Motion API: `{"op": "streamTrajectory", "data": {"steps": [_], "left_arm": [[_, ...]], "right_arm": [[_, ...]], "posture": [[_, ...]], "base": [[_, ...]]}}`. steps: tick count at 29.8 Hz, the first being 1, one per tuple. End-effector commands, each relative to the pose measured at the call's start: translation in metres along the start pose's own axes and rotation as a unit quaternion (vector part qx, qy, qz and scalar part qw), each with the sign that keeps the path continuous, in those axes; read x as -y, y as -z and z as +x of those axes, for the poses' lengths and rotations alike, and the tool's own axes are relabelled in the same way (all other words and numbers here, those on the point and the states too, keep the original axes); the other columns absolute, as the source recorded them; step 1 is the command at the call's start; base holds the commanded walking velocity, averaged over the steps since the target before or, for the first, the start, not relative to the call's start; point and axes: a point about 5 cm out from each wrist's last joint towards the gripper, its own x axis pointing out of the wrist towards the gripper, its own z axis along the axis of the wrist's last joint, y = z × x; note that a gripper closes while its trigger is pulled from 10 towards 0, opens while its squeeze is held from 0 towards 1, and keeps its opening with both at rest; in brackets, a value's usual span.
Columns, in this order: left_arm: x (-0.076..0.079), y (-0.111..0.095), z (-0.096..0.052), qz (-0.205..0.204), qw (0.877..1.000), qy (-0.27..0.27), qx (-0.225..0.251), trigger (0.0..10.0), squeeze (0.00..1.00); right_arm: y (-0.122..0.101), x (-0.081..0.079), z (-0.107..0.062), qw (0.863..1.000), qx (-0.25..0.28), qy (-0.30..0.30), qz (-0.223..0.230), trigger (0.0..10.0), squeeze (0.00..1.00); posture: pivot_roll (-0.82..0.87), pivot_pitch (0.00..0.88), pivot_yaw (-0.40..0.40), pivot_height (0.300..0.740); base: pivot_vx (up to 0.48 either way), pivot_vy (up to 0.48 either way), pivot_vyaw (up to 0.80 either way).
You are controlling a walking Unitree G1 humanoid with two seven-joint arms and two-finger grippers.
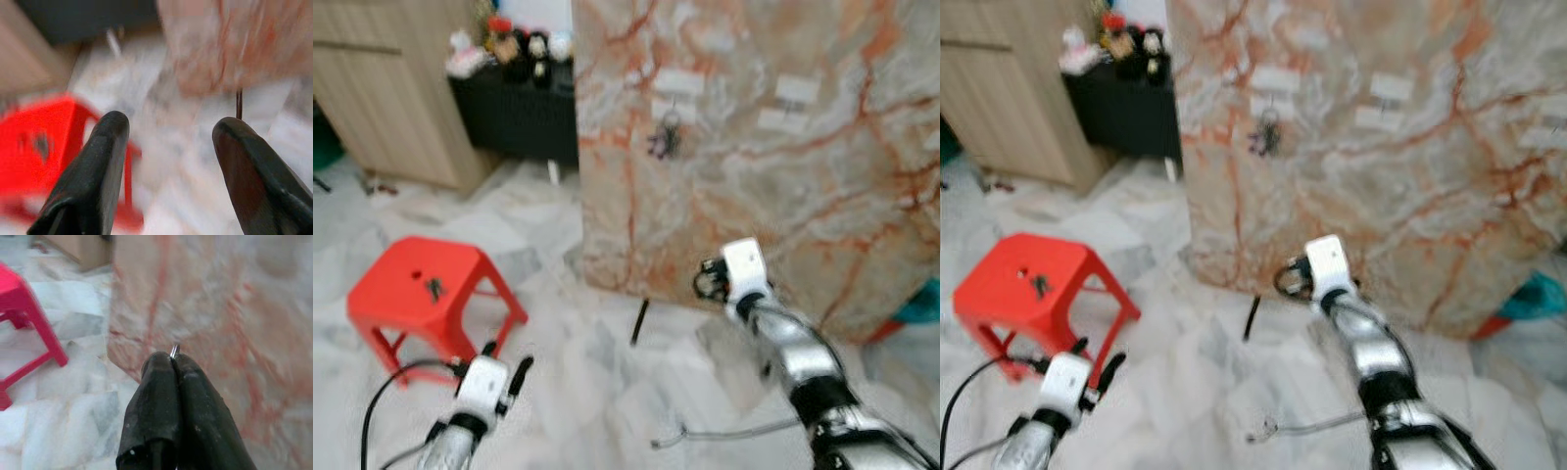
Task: Hang keys on a hook
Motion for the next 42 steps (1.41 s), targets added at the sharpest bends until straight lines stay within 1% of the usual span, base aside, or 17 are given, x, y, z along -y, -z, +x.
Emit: {"op": "streamTrajectory", "data": {"steps": [1,3,4,5,6,10,15,17,18,19,21,22,25,30,33,38,42], "left_arm": [[-0.005,-0.025,0.009,0.012,0.999,0.022,0.044,10.0,0.0],[-0.007,-0.035,0.012,0.02,0.997,0.037,0.064,10.0,0.0],[-0.006,-0.048,0.015,0.023,0.994,0.056,0.087,10.0,0.0],[-0.006,-0.048,0.015,0.023,0.994,0.056,0.087,10.0,0.0],[-0.003,-0.059,0.017,0.029,0.99,0.078,0.11,10.0,0.0],[0.004,-0.082,0.019,0.048,0.98,0.127,0.147,10.0,0.0],[0.01,-0.099,0.019,0.068,0.968,0.177,0.163,10.0,0.0],[0.014,-0.108,0.018,0.069,0.963,0.208,0.155,10.0,0.0],[0.014,-0.108,0.018,0.069,0.963,0.208,0.155,10.0,0.0],[0.02,-0.119,0.014,0.066,0.953,0.255,0.151,10.0,0.0],[0.022,-0.122,0.013,0.067,0.949,0.268,0.151,10.0,0.0],[0.026,-0.128,0.013,0.08,0.94,0.292,0.156,10.0,0.0],[0.032,-0.142,0.014,0.087,0.931,0.312,0.169,10.0,0.0],[0.041,-0.153,0.015,0.098,0.924,0.326,0.172,10.0,0.0],[0.048,-0.156,0.015,0.099,0.921,0.336,0.168,10.0,0.0],[0.053,-0.157,0.014,0.094,0.918,0.347,0.165,10.0,0.0],[0.051,-0.157,0.015,0.096,0.921,0.34,0.162,10.0,0.0]], "right_arm": [[-0.011,0.011,-0.002,0.999,-0.005,-0.02,-0.031,10.0,0.0],[-0.014,0.011,-0.003,0.998,-0.006,-0.04,-0.051,10.0,0.0],[-0.019,0.01,-0.003,0.997,0.0,-0.058,-0.059,10.0,0.0],[-0.019,0.01,-0.003,0.997,0.0,-0.058,-0.059,10.0,0.0],[-0.024,0.008,-0.002,0.995,0.005,-0.074,-0.062,10.0,0.0],[-0.031,0.002,-0.002,0.989,0.003,-0.115,-0.093,10.0,0.0],[-0.04,-0.006,0.0,0.985,0.013,-0.145,-0.098,10.0,0.0],[-0.045,-0.011,0.0,0.982,0.019,-0.164,-0.089,10.0,0.0],[-0.045,-0.011,0.0,0.982,0.019,-0.164,-0.089,10.0,0.0],[-0.049,-0.019,0.002,0.976,0.02,-0.192,-0.097,10.0,0.0],[-0.049,-0.022,0.002,0.975,0.02,-0.199,-0.1,10.0,0.0],[-0.054,-0.03,0.003,0.969,0.026,-0.22,-0.108,10.0,0.0],[-0.066,-0.044,0.002,0.959,0.046,-0.254,-0.114,10.0,0.0],[-0.076,-0.057,0.0,0.948,0.066,-0.286,-0.122,10.0,0.0],[-0.08,-0.063,-0.004,0.941,0.071,-0.303,-0.133,10.0,0.0],[-0.082,-0.067,-0.008,0.935,0.075,-0.316,-0.142,10.0,0.0],[-0.083,-0.069,-0.01,0.934,0.076,-0.317,-0.146,10.0,0.0]], "posture": [[0.05,0.056,-0.071,0.74],[0.05,0.057,-0.073,0.74],[0.06,0.059,-0.072,0.74],[0.06,0.059,-0.072,0.74],[0.05,0.059,-0.072,0.74],[0.05,0.061,-0.068,0.74],[0.06,0.065,-0.064,0.74],[0.06,0.064,-0.063,0.74],[0.06,0.064,-0.063,0.74],[0.06,0.064,-0.061,0.74],[0.06,0.064,-0.061,0.74],[0.07,0.066,-0.059,0.74],[0.06,0.065,-0.057,0.74],[0.06,0.066,-0.056,0.74],[0.06,0.067,-0.055,0.74],[0.06,0.07,-0.054,0.74],[0.06,0.073,-0.052,0.74]], "base": [[0.0,0.0,0.0],[0.0,0.0,0.0],[0.0,0.0,0.0],[0.0,0.0,0.0],[0.0,0.0,0.0],[0.0,0.0,0.0],[0.0,0.0,0.0],[0.0,0.0,0.0],[0.0,0.0,0.0],[0.0,0.0,0.0],[0.0,0.0,0.0],[0.0,0.0,0.0],[0.0,0.0,0.0],[0.0,0.0,0.0],[0.0,0.0,0.0],[0.0,0.0,0.0],[0.0,0.0,0.0]]}}
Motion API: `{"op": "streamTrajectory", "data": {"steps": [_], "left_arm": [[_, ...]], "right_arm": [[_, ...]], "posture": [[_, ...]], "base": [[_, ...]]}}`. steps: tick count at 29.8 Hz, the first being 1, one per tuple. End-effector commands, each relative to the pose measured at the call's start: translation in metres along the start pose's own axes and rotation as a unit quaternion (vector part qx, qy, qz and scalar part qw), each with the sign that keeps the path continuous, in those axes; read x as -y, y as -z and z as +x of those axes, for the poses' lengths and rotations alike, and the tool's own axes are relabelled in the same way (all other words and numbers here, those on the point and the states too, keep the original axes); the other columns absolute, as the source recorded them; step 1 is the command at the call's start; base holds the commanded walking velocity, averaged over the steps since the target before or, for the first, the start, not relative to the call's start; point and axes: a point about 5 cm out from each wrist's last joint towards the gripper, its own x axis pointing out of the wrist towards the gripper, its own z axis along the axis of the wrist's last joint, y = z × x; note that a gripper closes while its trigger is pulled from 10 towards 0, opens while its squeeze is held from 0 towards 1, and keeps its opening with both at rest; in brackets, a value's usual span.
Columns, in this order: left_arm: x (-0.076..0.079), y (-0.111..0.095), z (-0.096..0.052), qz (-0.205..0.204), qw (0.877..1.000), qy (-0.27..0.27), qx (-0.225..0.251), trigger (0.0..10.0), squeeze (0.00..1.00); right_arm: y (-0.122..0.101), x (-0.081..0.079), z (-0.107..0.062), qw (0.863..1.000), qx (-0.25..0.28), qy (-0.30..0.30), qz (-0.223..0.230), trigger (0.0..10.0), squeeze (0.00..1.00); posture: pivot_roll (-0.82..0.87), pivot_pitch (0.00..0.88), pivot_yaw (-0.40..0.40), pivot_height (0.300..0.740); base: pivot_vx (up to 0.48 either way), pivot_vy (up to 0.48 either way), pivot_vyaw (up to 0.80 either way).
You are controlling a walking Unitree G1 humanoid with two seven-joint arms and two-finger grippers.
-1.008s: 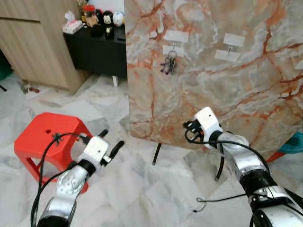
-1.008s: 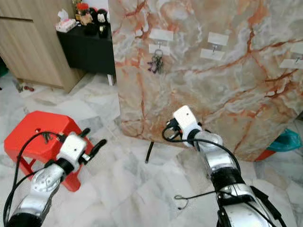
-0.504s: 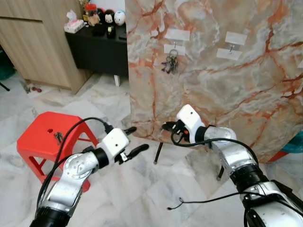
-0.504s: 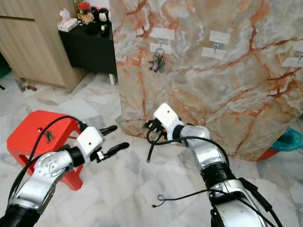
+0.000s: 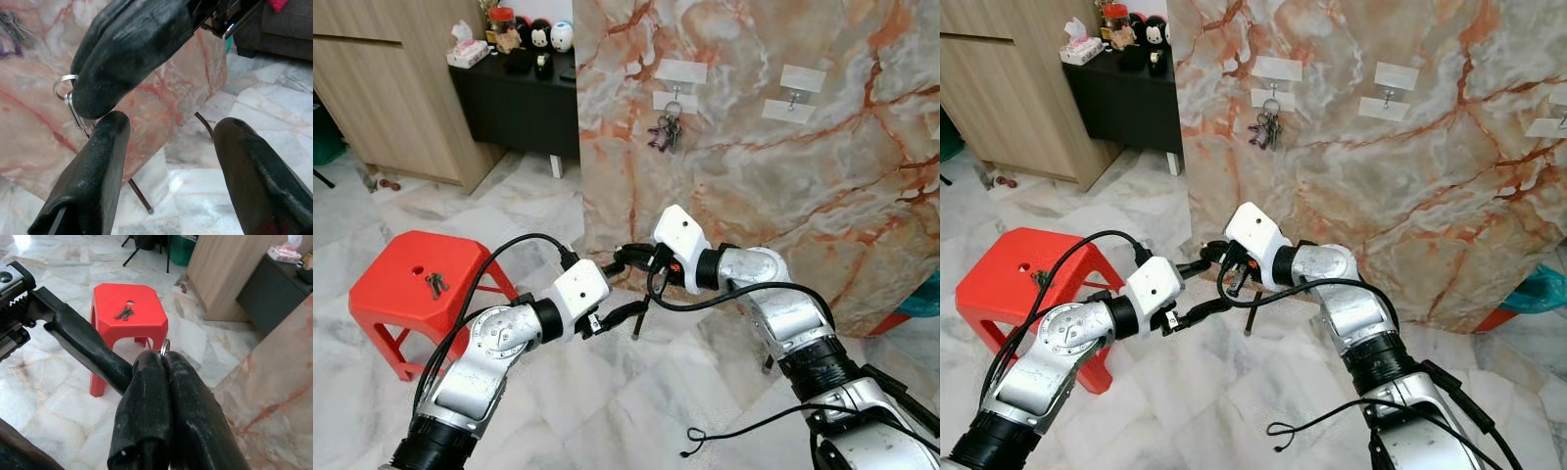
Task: Hang keys on a hook
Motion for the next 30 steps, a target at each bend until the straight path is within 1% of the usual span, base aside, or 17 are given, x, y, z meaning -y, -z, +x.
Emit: {"op": "streamTrajectory", "data": {"steps": [1,4,7,10,14,21,25,30], "left_arm": [[-0.001,-0.01,0.002,0.025,1.0,-0.001,0.008,10.0,0.0],[-0.01,-0.013,-0.002,0.021,1.0,-0.019,0.011,10.0,0.0],[-0.014,-0.016,-0.009,0.013,1.0,-0.013,0.01,10.0,0.0],[-0.015,-0.014,-0.018,0.015,1.0,0.0,-0.005,10.0,0.0],[-0.022,-0.009,-0.025,0.007,1.0,-0.02,-0.017,10.0,0.0],[-0.018,-0.006,-0.025,-0.006,1.0,-0.012,-0.021,10.0,0.0],[-0.014,-0.003,-0.019,-0.014,1.0,-0.008,-0.021,10.0,0.0],[-0.014,-0.003,-0.018,-0.018,1.0,-0.009,-0.02,10.0,0.0]], "right_arm": [[-0.003,-0.002,-0.002,1.0,0.001,-0.006,-0.009,10.0,0.0],[-0.004,-0.003,-0.002,1.0,-0.003,-0.008,-0.014,10.0,0.0],[0.001,-0.003,-0.004,1.0,-0.017,-0.004,-0.021,10.0,0.0],[0.003,-0.005,-0.004,0.999,-0.024,-0.007,-0.029,10.0,0.0],[0.0,-0.009,-0.003,0.999,-0.018,-0.016,-0.03,10.0,0.0],[-0.002,-0.011,-0.002,0.999,-0.015,-0.021,-0.034,10.0,0.0],[-0.011,-0.014,-0.003,0.998,-0.005,-0.03,-0.047,10.0,0.0],[-0.015,-0.016,-0.003,0.998,0.0,-0.033,-0.051,10.0,0.0]], "posture": [[0.06,0.073,-0.052,0.74],[0.06,0.074,-0.052,0.74],[0.06,0.074,-0.052,0.74],[0.06,0.076,-0.051,0.74],[0.06,0.079,-0.048,0.74],[0.06,0.078,-0.049,0.74],[0.06,0.081,-0.049,0.74],[0.05,0.084,-0.044,0.74]], "base": [[0.0,0.0,0.0],[0.0,0.0,0.0],[0.0,0.0,0.0],[0.0,0.0,0.0],[0.0,0.0,0.0],[0.0,0.0,0.0],[0.0,0.0,0.0],[0.0,0.0,0.0]]}}
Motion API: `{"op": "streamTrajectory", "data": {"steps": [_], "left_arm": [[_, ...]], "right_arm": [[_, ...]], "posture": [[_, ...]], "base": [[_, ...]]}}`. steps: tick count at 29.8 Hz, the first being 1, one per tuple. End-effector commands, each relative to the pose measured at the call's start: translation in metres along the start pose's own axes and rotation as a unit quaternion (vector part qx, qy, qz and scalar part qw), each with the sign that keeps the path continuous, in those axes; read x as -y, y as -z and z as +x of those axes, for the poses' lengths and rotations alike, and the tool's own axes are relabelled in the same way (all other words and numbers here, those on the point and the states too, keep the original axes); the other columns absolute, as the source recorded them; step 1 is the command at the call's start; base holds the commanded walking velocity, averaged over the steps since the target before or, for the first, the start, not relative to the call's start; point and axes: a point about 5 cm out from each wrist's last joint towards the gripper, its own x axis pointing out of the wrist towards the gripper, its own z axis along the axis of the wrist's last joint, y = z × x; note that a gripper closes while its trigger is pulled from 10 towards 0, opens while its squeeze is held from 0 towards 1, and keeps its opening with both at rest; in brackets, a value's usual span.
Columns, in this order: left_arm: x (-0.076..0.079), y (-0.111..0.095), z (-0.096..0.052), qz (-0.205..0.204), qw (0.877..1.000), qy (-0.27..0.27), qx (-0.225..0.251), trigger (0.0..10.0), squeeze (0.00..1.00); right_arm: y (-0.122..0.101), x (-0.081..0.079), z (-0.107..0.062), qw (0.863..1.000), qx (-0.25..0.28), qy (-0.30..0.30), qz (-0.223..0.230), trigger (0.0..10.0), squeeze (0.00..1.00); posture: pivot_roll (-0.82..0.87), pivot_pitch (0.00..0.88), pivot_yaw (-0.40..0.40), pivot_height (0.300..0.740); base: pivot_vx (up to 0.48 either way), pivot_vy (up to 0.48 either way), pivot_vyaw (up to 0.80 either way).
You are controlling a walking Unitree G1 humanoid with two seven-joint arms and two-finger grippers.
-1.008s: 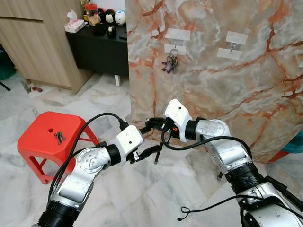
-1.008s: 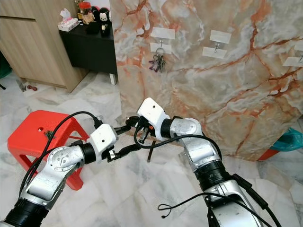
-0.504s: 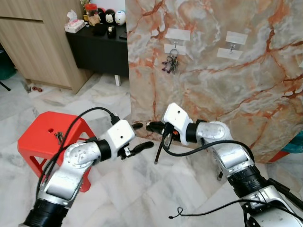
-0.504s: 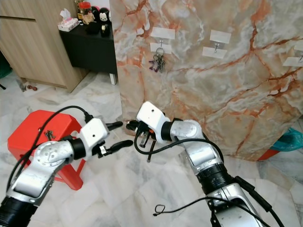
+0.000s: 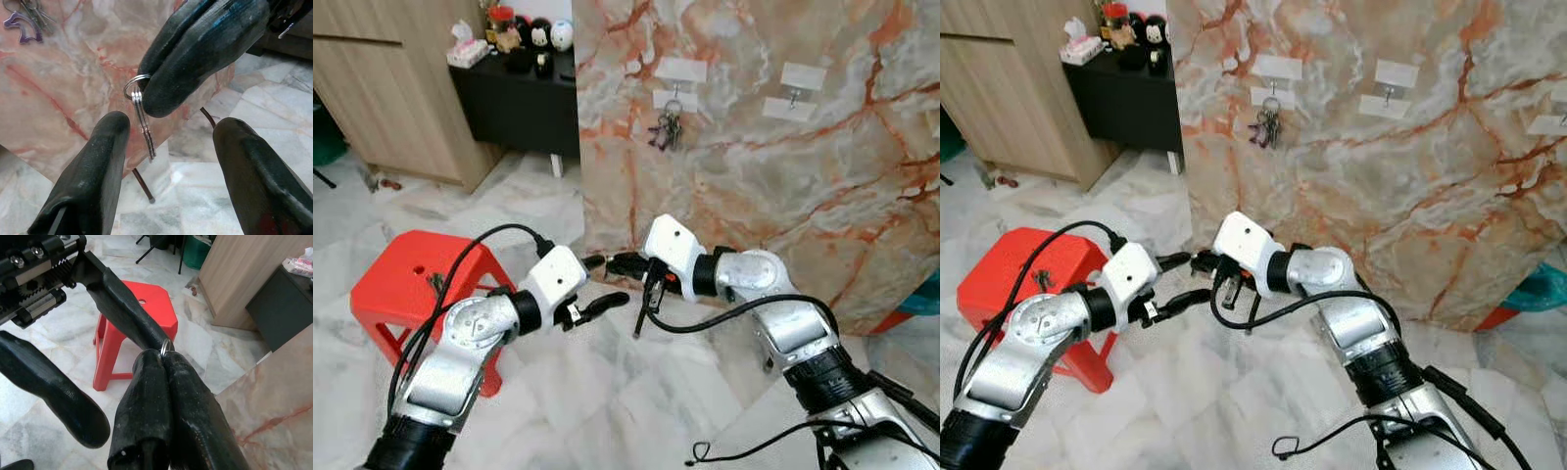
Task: Hang keys on a hook
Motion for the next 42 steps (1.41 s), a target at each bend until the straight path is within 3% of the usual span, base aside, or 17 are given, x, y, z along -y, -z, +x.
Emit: {"op": "streamTrajectory", "data": {"steps": [1,7,8,9,10,12,13,14,32,42], "left_arm": [[0.003,0.002,0.001,-0.001,1.0,0.005,-0.004,10.0,0.0],[0.002,0.004,0.002,-0.004,1.0,0.0,-0.009,9.7,0.0],[0.002,0.005,0.001,-0.005,1.0,-0.001,-0.009,6.9,0.0],[0.001,0.005,0.001,-0.005,1.0,-0.002,-0.01,6.9,0.0],[0.0,0.005,0.0,-0.005,1.0,-0.005,-0.01,3.9,0.0],[-0.001,0.005,0.0,-0.005,1.0,-0.007,-0.011,3.9,0.0],[-0.002,0.005,-0.002,-0.005,1.0,-0.01,-0.011,1.4,0.0],[-0.003,0.005,-0.002,-0.005,1.0,-0.011,-0.012,0.0,0.0],[-0.015,0.004,-0.007,-0.01,0.999,-0.046,-0.011,0.0,0.0],[-0.013,0.004,-0.006,-0.012,0.999,-0.047,-0.007,0.0,0.0]], "right_arm": [[-0.01,-0.003,-0.001,1.0,0.014,-0.009,-0.015,10.0,0.0],[-0.014,-0.005,-0.001,1.0,0.017,-0.01,-0.022,10.0,0.0],[-0.015,-0.005,-0.001,1.0,0.017,-0.009,-0.023,10.0,0.0],[-0.015,-0.005,-0.002,1.0,0.018,-0.008,-0.023,10.0,0.0],[-0.017,-0.005,-0.002,0.999,0.019,-0.007,-0.024,10.0,0.0],[-0.017,-0.005,-0.002,0.999,0.02,-0.007,-0.025,10.0,0.0],[-0.019,-0.005,-0.003,0.999,0.022,-0.008,-0.025,10.0,0.0],[-0.02,-0.005,-0.002,0.999,0.023,-0.009,-0.026,10.0,0.0],[-0.027,-0.011,0.0,0.999,0.032,-0.016,-0.033,10.0,0.0],[-0.027,-0.013,0.001,0.999,0.032,-0.018,-0.03,10.0,0.0]], "posture": [[0.05,0.085,-0.042,0.74],[0.05,0.085,-0.04,0.74],[0.05,0.085,-0.04,0.74],[0.05,0.087,-0.04,0.74],[0.05,0.089,-0.04,0.74],[0.05,0.089,-0.04,0.74],[0.05,0.091,-0.039,0.74],[0.05,0.091,-0.039,0.74],[0.05,0.094,-0.032,0.74],[0.06,0.092,-0.03,0.74]], "base": [[0.0,0.0,0.0],[0.0,0.0,0.0],[0.0,0.0,0.0],[0.0,0.0,0.0],[0.0,0.0,0.0],[0.0,0.0,0.0],[0.0,0.0,0.0],[0.0,0.0,0.0],[0.0,0.0,0.0],[0.0,0.0,0.0]]}}
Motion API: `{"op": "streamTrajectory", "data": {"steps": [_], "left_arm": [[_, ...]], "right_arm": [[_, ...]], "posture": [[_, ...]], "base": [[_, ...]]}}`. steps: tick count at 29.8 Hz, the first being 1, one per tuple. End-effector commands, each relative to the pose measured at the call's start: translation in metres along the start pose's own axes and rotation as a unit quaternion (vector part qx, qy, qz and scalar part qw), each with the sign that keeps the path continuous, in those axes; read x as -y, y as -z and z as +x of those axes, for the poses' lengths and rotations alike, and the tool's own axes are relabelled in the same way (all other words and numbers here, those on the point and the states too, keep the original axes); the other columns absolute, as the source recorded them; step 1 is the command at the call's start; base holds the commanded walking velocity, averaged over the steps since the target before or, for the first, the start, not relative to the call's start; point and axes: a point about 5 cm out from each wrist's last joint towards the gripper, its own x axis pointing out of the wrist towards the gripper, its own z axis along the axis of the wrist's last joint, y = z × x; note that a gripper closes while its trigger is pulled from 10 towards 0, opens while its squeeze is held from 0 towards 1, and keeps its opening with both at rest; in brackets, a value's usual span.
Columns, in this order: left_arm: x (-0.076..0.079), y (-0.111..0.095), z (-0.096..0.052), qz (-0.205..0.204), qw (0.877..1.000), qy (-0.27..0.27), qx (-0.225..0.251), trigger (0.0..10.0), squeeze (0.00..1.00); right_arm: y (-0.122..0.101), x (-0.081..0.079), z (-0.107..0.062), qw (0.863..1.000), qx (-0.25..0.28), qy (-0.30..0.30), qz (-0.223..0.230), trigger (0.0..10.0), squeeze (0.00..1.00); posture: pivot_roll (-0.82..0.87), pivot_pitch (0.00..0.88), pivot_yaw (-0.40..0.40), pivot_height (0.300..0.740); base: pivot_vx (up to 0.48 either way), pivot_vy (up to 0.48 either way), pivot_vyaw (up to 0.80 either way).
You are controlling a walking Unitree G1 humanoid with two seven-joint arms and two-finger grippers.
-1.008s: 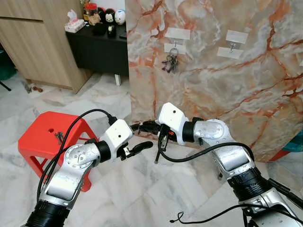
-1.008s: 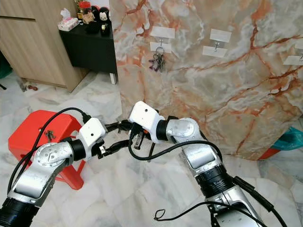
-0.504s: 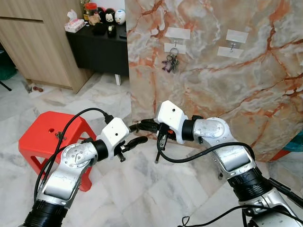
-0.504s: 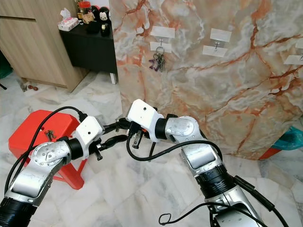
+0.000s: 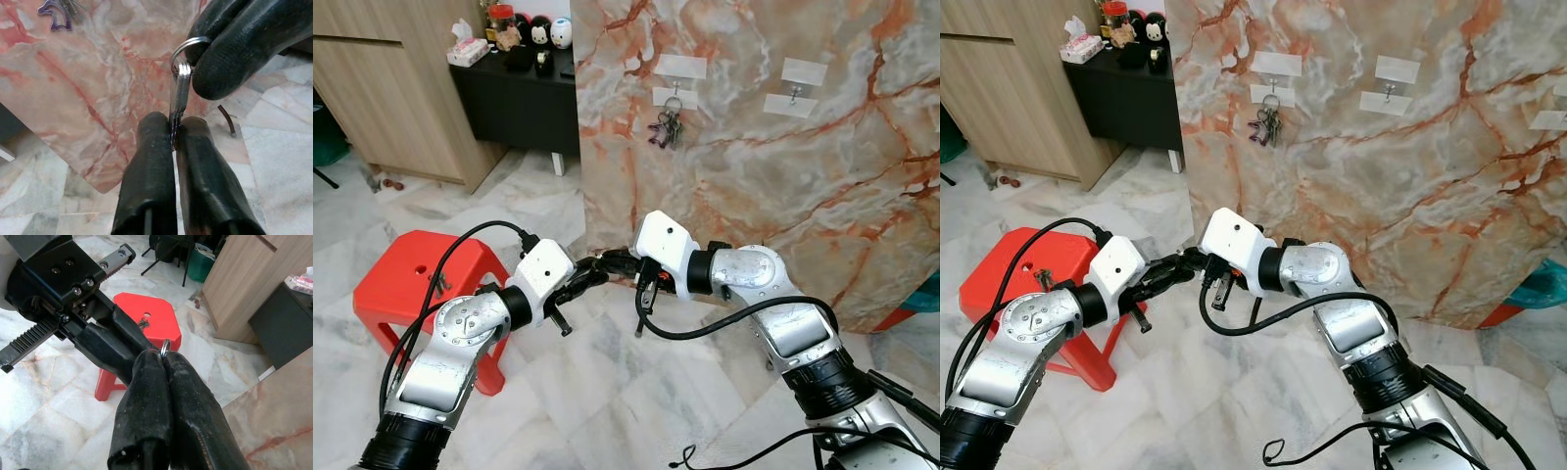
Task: Hang keys on a hook
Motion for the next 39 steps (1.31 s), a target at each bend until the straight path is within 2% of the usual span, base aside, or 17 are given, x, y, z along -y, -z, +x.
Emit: {"op": "streamTrajectory", "data": {"steps": [1,10,11,12,13,17,22,27,31,33,36,39], "left_arm": [[-0.001,-0.001,0.001,-0.002,1.0,-0.001,0.0,0.0,0.0],[0.002,0.002,-0.001,-0.003,1.0,0.006,-0.01,0.0,0.0],[0.002,0.002,-0.001,-0.002,1.0,0.007,-0.012,0.0,0.0],[0.002,0.003,-0.001,-0.002,1.0,0.007,-0.011,0.0,0.0],[0.003,0.003,-0.001,0.0,1.0,0.009,-0.012,0.0,0.0],[0.005,0.003,-0.001,-0.001,1.0,0.015,-0.011,0.0,0.0],[0.006,0.003,-0.003,0.002,1.0,0.024,-0.016,0.0,0.0],[0.007,0.004,-0.006,0.005,0.999,0.034,-0.022,0.0,0.0],[0.008,0.006,-0.01,0.016,0.998,0.051,-0.036,0.0,0.0],[0.01,0.006,-0.014,0.044,0.994,0.079,-0.055,0.0,0.0],[0.013,0.006,-0.019,0.081,0.987,0.118,-0.079,0.0,0.0],[0.013,0.006,-0.025,0.139,0.971,0.159,-0.115,0.0,0.0]], "right_arm": [[-0.007,-0.004,0.001,1.0,0.013,-0.007,-0.008,10.0,0.0],[-0.004,-0.005,0.0,1.0,0.007,-0.008,-0.003,10.0,0.0],[-0.003,-0.005,0.0,1.0,0.005,-0.009,-0.001,10.0,0.2],[-0.002,-0.005,0.0,1.0,0.005,-0.01,0.0,10.0,0.2],[-0.001,-0.005,0.0,1.0,0.002,-0.011,0.002,10.0,1.0],[0.002,-0.007,-0.002,1.0,-0.004,-0.023,0.002,10.0,1.0],[0.01,-0.01,-0.011,0.998,-0.027,-0.052,-0.02,10.0,1.0],[0.017,-0.007,-0.018,0.997,-0.05,-0.051,-0.03,10.0,1.0],[0.028,0.0,-0.026,0.994,-0.095,-0.032,-0.053,10.0,1.0],[0.037,0.008,-0.03,0.991,-0.118,0.001,-0.058,10.0,1.0],[0.044,0.012,-0.03,0.99,-0.125,0.032,-0.054,10.0,1.0],[0.05,0.014,-0.029,0.989,-0.129,0.059,-0.039,10.0,1.0]], "posture": [[0.06,0.092,-0.03,0.74],[0.06,0.093,-0.03,0.74],[0.06,0.093,-0.03,0.74],[0.06,0.093,-0.03,0.74],[0.06,0.094,-0.03,0.74],[0.06,0.094,-0.029,0.74],[0.06,0.097,-0.027,0.74],[0.06,0.098,-0.026,0.74],[0.06,0.102,-0.02,0.74],[0.07,0.103,-0.015,0.74],[0.08,0.106,-0.009,0.74],[0.09,0.109,-0.001,0.74]], "base": [[0.0,0.0,0.0],[0.0,0.0,0.0],[0.0,0.0,0.0],[0.0,0.0,0.0],[0.0,0.0,0.0],[0.0,0.0,0.0],[0.0,0.0,0.0],[0.0,0.0,0.0],[0.0,0.0,0.0],[0.0,0.0,0.0],[0.0,0.0,0.0],[0.0,0.0,0.0]]}}
